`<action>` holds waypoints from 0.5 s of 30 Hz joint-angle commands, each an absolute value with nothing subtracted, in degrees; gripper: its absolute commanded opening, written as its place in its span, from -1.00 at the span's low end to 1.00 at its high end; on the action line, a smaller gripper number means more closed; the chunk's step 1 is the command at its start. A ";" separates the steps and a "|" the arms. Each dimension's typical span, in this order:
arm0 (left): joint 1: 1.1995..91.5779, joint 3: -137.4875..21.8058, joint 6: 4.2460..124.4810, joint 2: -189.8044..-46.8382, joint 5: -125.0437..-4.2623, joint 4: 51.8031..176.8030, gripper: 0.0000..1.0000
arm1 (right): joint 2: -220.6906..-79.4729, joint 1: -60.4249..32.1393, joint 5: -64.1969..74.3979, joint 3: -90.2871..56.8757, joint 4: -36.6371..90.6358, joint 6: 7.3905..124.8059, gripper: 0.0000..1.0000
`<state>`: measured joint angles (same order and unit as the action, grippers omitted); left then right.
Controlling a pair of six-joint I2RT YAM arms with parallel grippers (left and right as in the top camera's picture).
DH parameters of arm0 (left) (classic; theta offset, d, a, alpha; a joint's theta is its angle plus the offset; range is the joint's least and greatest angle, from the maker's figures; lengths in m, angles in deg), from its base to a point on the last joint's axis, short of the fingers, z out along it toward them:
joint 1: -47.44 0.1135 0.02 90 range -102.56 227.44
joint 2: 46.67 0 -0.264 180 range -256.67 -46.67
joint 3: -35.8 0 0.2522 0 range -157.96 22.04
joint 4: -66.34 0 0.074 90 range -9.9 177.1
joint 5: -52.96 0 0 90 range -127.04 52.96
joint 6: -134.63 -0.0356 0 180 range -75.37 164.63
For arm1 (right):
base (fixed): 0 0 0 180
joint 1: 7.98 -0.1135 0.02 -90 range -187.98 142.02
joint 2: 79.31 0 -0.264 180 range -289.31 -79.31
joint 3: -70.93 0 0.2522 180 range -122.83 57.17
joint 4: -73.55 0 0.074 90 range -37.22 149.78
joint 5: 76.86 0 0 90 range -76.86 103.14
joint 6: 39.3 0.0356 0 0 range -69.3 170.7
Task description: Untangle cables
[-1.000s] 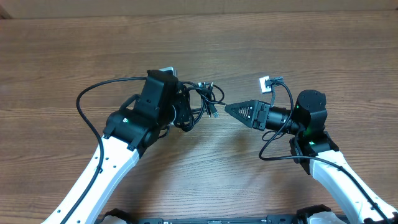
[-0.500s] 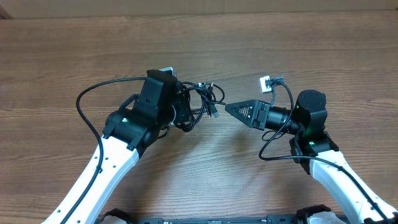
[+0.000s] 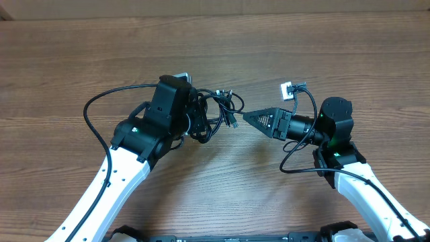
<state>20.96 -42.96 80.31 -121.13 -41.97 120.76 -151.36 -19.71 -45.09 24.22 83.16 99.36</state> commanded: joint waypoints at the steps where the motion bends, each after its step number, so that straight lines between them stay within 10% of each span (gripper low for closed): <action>1: 21.07 -43.37 80.61 -120.17 -42.71 120.15 -0.92 | -151.21 -19.84 -44.77 23.39 83.49 99.28 -0.09; 15: 21.24 -43.37 80.64 -120.17 -41.51 120.17 -0.91 | -151.21 -19.86 -42.82 23.39 81.85 98.64 -0.09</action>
